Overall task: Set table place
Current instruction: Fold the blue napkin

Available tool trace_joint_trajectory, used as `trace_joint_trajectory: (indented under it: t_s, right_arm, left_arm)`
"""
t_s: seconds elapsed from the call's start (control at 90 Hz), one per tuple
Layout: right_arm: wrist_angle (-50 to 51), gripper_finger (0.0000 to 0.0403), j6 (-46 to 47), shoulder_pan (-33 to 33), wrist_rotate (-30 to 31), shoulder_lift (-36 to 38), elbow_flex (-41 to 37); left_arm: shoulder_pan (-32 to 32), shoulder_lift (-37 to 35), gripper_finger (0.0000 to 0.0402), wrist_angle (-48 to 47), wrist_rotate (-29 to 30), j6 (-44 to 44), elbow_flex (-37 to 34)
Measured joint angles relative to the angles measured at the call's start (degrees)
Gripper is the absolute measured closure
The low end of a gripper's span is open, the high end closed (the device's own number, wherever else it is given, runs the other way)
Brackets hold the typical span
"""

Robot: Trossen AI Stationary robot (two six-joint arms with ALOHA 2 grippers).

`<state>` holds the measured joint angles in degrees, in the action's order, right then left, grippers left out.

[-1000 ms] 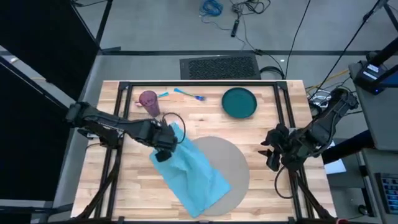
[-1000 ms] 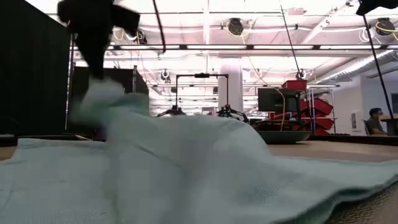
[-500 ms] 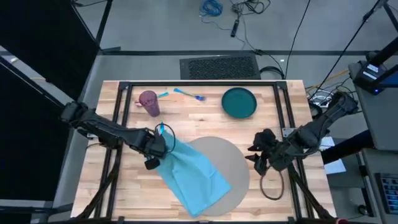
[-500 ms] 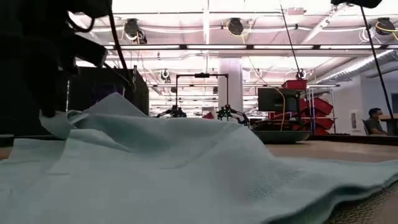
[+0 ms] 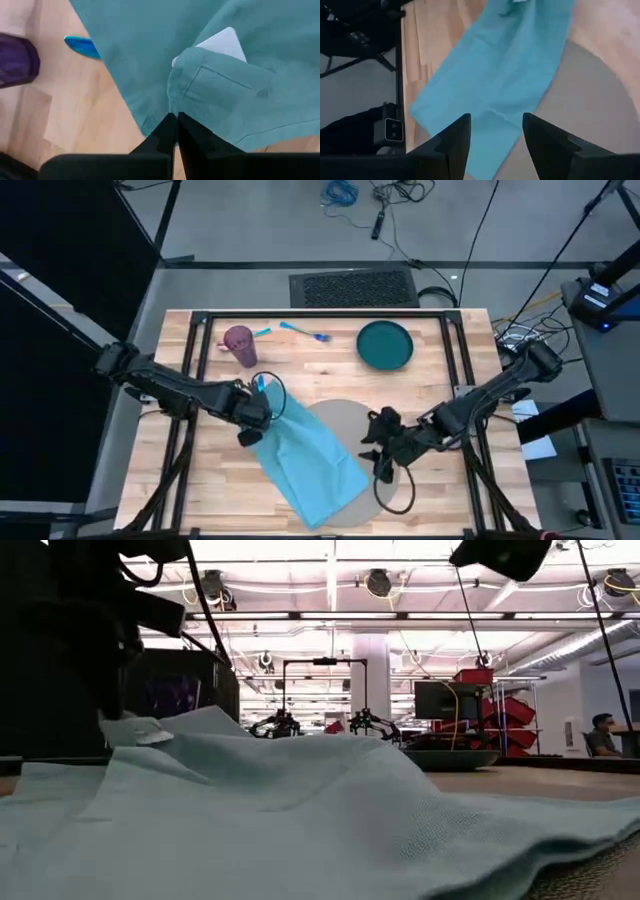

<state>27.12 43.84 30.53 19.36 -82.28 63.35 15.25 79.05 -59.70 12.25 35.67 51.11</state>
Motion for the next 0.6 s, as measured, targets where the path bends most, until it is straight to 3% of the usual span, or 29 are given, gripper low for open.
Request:
trace_joint_trajectory:
  t_s: [0.1,0.311,0.4,0.489,0.6]
  right_arm:
    - [0.15,0.0236,-1.35,-0.76,0.10,-1.31,0.00]
    - [1.84,0.0236,-6.04,-2.64,0.19,-1.76,0.00]
    - [0.51,0.0236,-5.30,-3.55,0.23,-1.79,0.00]
    - [-0.53,0.0236,-4.68,-4.28,-0.31,-1.79,0.02]
    - [-0.47,0.0236,-5.73,-4.33,-0.29,-1.79,0.02]
  left_arm:
    - [0.00,0.02,0.0391,0.28,0.02,0.30,0.04]
    - [0.00,0.22,0.0329,-0.64,5.73,13.87,-0.39]
    - [0.15,0.24,0.0320,-1.70,5.39,14.05,-0.46]
    - [0.10,0.26,0.0318,-9.32,6.58,14.23,1.20]
    - [0.26,0.26,0.0318,-23.10,14.81,17.70,5.61]
